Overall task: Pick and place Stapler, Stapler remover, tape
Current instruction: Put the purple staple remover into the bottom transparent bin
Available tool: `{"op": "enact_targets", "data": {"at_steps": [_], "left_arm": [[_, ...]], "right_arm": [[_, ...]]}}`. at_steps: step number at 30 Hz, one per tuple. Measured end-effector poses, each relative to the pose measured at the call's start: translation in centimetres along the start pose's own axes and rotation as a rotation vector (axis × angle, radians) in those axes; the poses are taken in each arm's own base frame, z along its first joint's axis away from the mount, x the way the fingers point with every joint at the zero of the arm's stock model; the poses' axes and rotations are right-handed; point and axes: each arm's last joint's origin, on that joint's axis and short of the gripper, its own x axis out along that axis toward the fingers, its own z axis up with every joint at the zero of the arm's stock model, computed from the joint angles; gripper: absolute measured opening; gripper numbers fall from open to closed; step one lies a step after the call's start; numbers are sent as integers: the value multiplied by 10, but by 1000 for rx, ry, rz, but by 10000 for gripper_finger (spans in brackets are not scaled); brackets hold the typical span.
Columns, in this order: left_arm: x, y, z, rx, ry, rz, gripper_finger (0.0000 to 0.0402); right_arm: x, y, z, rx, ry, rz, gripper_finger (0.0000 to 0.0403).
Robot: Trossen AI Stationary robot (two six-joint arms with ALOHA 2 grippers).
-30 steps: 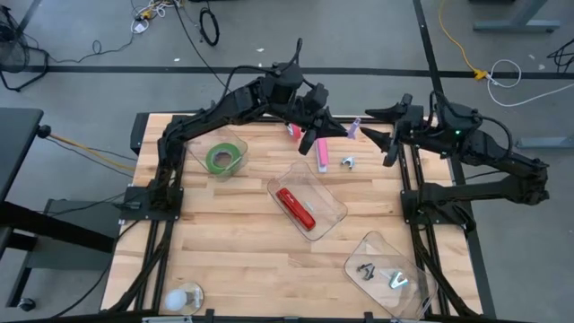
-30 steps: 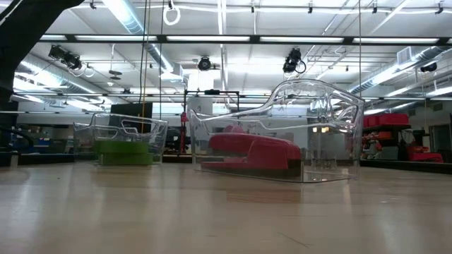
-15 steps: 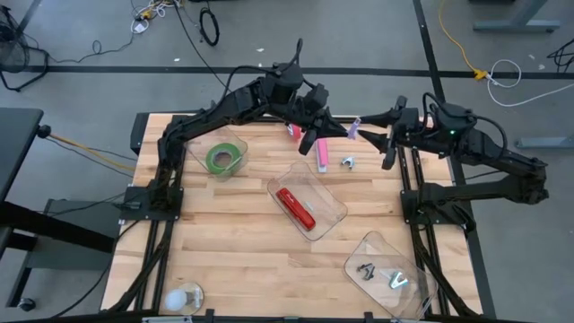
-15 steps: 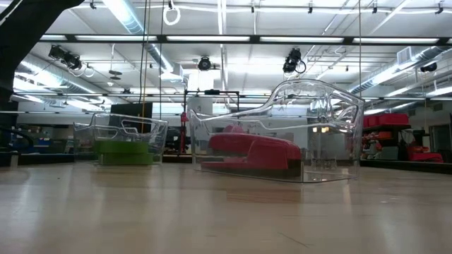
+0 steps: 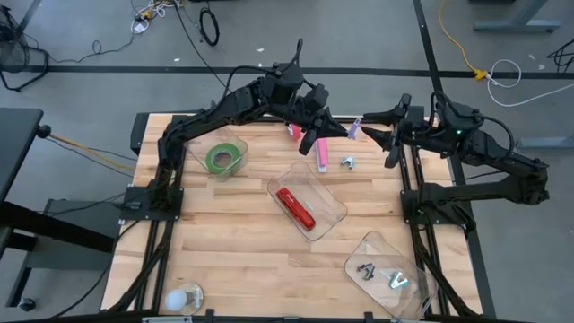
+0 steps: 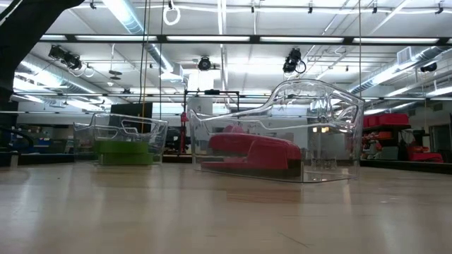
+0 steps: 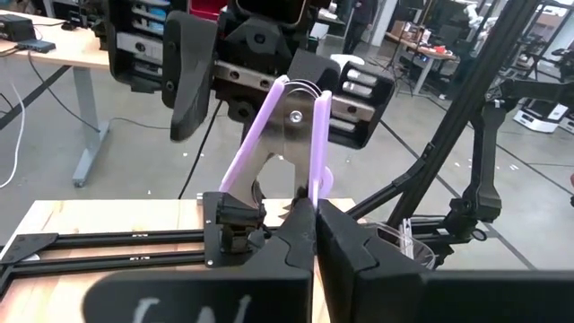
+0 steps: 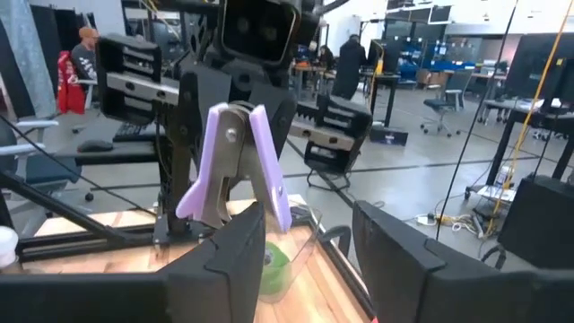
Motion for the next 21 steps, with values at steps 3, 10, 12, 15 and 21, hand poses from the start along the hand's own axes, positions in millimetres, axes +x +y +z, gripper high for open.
{"op": "enact_targets", "data": {"at_steps": [3,10,12,15,21], "left_arm": [[0,0,0,0,0,0,9],[0,0,0,0,0,0,5],[0,0,0,-1,0,0,6],[0,0,0,-1,0,0,9],[0,0,0,-1,0,0,6]], "right_arm": [[2,0,-2,-1,14,1,168],[6,1,-3,-3,24,2,168],[6,1,-3,-3,24,2,168],[6,1,-3,-3,24,2,168],[6,1,-3,-3,24,2,167]]}}
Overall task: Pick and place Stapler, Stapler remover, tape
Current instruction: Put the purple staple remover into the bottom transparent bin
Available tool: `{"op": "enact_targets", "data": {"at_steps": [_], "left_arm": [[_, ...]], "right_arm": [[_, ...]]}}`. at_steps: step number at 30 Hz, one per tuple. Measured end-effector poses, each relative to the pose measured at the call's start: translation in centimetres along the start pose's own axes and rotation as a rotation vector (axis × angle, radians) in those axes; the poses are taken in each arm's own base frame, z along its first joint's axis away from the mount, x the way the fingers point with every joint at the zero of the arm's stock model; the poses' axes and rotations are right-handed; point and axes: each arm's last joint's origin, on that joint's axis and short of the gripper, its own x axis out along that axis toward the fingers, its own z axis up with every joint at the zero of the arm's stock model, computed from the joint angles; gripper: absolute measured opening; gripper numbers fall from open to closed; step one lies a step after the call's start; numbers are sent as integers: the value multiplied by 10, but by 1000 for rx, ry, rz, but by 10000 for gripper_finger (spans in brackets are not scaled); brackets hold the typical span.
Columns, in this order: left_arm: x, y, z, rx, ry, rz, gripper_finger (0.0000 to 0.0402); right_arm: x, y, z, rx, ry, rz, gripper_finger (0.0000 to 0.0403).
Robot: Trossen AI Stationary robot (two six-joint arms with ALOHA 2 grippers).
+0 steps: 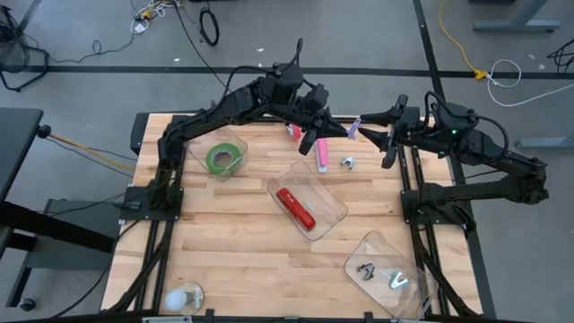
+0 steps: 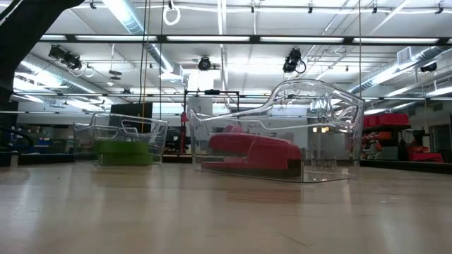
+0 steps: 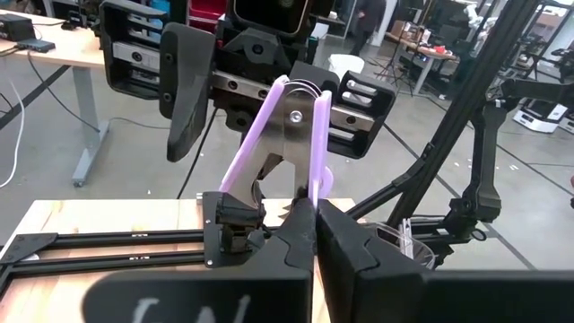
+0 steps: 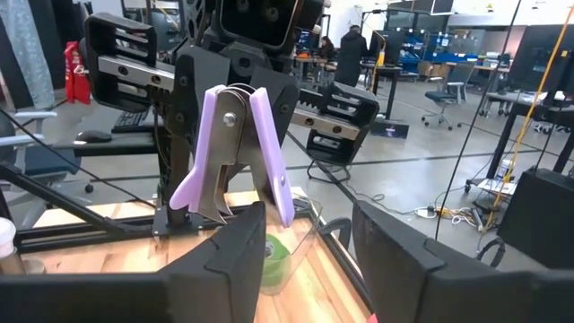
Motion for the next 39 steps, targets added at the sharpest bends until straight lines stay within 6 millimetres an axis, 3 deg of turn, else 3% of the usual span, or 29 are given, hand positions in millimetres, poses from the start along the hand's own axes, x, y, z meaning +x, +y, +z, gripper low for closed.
{"op": "enact_targets", "data": {"at_steps": [17,33,39], "left_arm": [[0,0,0,0,0,1,8],[0,0,0,0,-2,3,11],[0,0,0,-1,-2,3,11]], "right_arm": [[-1,0,0,-1,-3,1,72],[-1,0,0,-5,-2,4,6],[-1,0,0,-5,-1,3,2]]}}
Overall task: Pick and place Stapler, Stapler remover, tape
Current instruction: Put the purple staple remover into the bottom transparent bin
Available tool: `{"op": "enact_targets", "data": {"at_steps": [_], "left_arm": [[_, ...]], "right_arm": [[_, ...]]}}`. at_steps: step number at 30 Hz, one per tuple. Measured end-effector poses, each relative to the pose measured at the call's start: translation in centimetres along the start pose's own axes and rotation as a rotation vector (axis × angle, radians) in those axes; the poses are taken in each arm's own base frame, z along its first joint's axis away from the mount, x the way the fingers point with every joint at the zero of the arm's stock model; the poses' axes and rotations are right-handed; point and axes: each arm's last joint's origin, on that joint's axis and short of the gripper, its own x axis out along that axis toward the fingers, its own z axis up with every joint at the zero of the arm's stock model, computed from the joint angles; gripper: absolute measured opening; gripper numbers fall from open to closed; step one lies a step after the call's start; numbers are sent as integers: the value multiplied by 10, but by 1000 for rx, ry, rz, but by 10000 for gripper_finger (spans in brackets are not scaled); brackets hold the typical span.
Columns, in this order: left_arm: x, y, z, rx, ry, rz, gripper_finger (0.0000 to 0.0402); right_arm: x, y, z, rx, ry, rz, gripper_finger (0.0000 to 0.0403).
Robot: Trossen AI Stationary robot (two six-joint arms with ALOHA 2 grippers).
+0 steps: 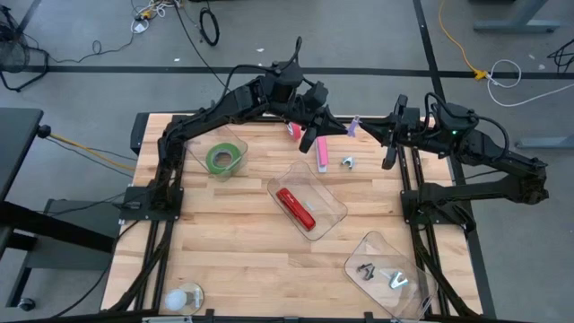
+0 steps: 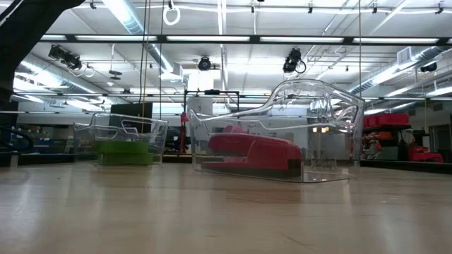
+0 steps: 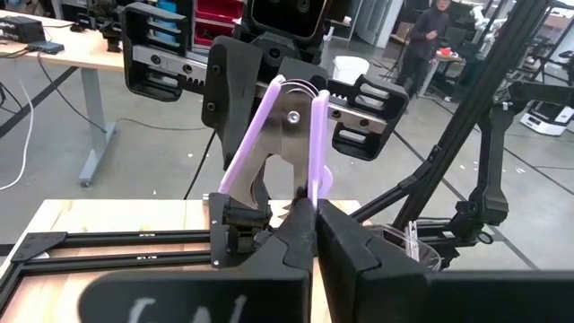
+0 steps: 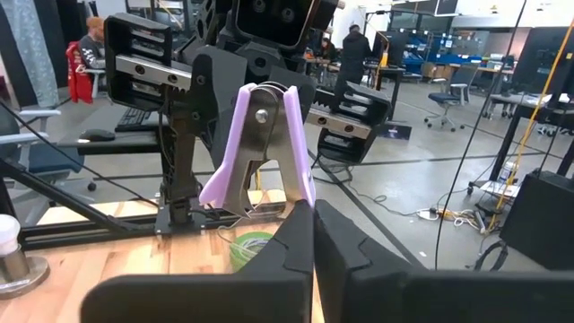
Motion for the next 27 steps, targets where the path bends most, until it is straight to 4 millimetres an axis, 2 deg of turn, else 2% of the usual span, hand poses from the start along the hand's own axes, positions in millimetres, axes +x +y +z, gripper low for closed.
{"op": "enact_targets", "data": {"at_steps": [8,20,27], "left_arm": [[0,0,0,-5,2,-2,44],[0,0,0,-37,2,-3,170],[0,1,-1,-65,6,43,221]], "right_arm": [[0,0,0,1,0,-4,1],[0,0,0,4,-2,-9,0],[-2,0,1,5,-12,-8,0]]}}
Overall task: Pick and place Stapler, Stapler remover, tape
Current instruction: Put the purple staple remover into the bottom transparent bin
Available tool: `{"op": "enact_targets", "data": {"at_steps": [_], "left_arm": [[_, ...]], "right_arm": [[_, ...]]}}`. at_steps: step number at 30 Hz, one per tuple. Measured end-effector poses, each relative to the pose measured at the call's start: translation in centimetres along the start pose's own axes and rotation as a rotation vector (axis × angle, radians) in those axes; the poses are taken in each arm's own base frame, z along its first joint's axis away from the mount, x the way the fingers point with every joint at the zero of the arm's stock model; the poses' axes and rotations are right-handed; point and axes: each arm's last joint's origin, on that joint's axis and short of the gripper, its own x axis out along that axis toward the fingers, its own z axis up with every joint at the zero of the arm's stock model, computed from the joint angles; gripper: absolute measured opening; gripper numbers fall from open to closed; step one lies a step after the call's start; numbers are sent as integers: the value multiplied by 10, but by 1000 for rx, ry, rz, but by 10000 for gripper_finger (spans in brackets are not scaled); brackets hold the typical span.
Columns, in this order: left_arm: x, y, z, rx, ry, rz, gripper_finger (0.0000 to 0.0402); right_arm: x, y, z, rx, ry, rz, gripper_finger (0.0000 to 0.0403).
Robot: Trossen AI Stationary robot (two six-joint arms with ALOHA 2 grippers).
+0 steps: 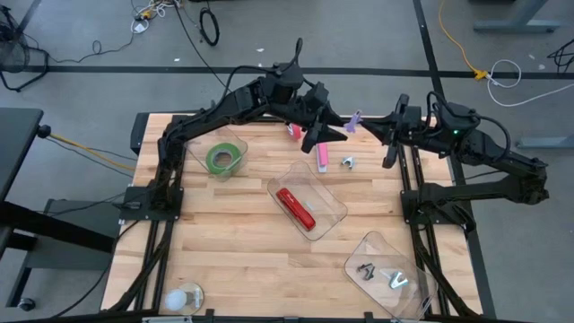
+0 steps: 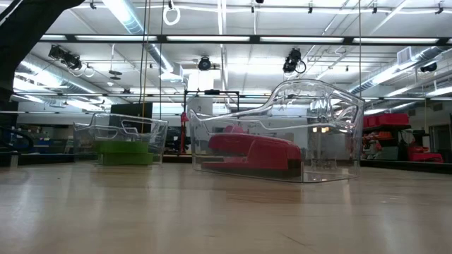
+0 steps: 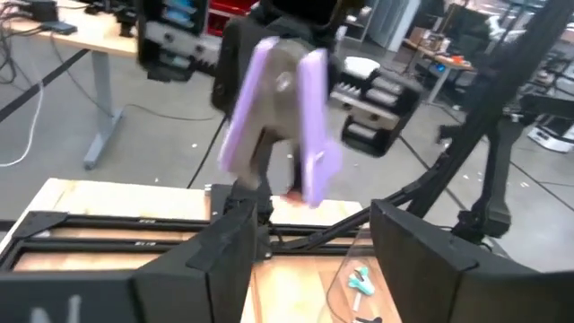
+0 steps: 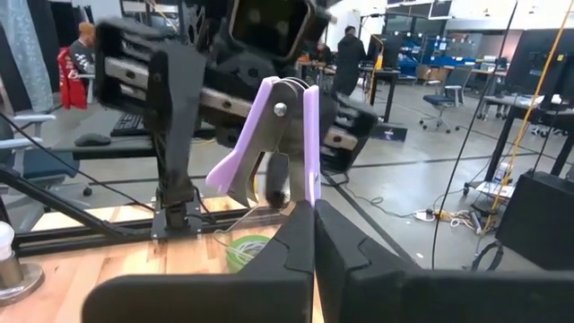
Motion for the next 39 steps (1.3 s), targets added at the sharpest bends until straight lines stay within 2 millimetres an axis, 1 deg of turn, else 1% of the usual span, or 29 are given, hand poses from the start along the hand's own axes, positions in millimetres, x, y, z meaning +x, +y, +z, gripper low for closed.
{"op": "enact_targets", "data": {"at_steps": [5,10,13,15,20,23,30,34,39], "left_arm": [[0,1,-2,-8,20,13,239],[-4,5,-3,6,42,26,239],[-13,8,-1,-5,54,38,237],[-22,8,2,-14,62,52,237],[-44,4,12,-4,55,72,230],[-56,0,18,9,41,79,210],[-77,-14,31,39,-7,115,148],[-80,-20,33,45,-12,108,112],[-81,-26,33,57,-12,96,61]], "right_arm": [[-6,-1,4,2,-32,-1,0],[-14,-1,7,4,-59,5,0],[-19,0,7,5,-64,47,0],[-22,0,6,10,-56,77,0],[-28,1,-2,0,23,100,0],[-33,2,-5,2,52,145,0],[-40,6,-11,40,120,279,0],[-41,9,-16,48,164,348,0],[-44,14,-22,18,222,415,0]]}}
